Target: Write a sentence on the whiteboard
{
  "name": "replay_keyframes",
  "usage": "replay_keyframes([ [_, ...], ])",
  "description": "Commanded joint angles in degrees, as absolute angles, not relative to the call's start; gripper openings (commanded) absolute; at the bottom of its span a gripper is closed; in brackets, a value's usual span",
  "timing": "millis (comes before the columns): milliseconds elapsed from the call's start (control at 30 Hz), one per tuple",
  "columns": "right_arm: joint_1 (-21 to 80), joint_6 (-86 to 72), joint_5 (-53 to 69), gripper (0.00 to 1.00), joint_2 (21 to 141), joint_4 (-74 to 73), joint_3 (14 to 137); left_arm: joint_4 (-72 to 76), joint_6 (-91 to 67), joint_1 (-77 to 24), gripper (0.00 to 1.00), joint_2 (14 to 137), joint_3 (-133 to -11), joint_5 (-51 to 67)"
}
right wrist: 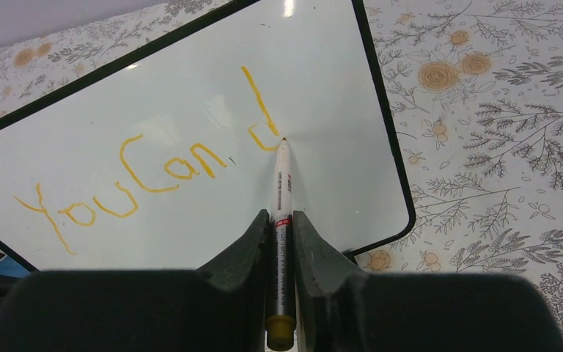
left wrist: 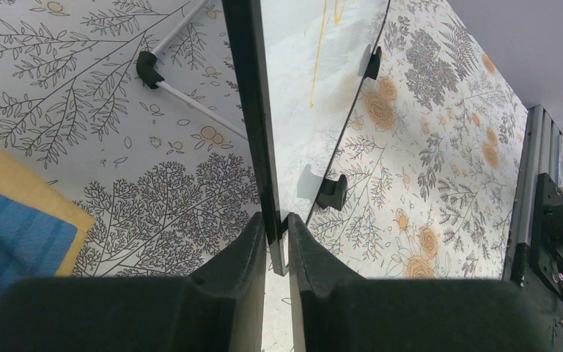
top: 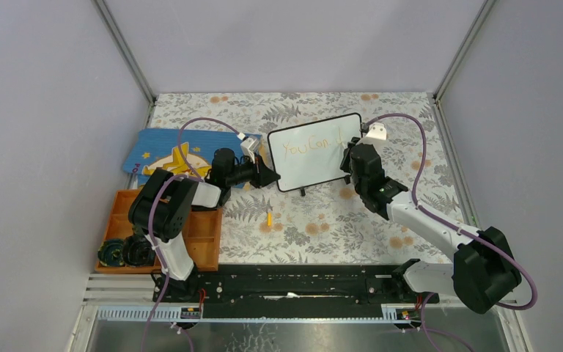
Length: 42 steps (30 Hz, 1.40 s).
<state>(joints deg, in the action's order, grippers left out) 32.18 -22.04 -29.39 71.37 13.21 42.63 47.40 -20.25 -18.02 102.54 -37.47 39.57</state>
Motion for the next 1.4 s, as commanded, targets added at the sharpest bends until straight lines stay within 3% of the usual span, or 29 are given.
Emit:
replay_keyframes([
  [0, 31.85, -21.29, -31.34, 0.0, 70.72, 16.86, 45.21, 45.44, -17.84, -18.45, 0.2, 102.04, -38.04, 37.55],
  [533, 31.67, -21.48, -35.03, 0.0, 64.04, 19.33, 38.46, 45.39, -17.76, -18.63, 0.2, 101.86, -37.85, 37.32],
  [1367, 29.61, -26.37, -26.22, 0.0, 67.05, 20.41, 41.53, 45.44, -17.58, -18.61, 0.2, 102.08, -37.91, 37.49],
])
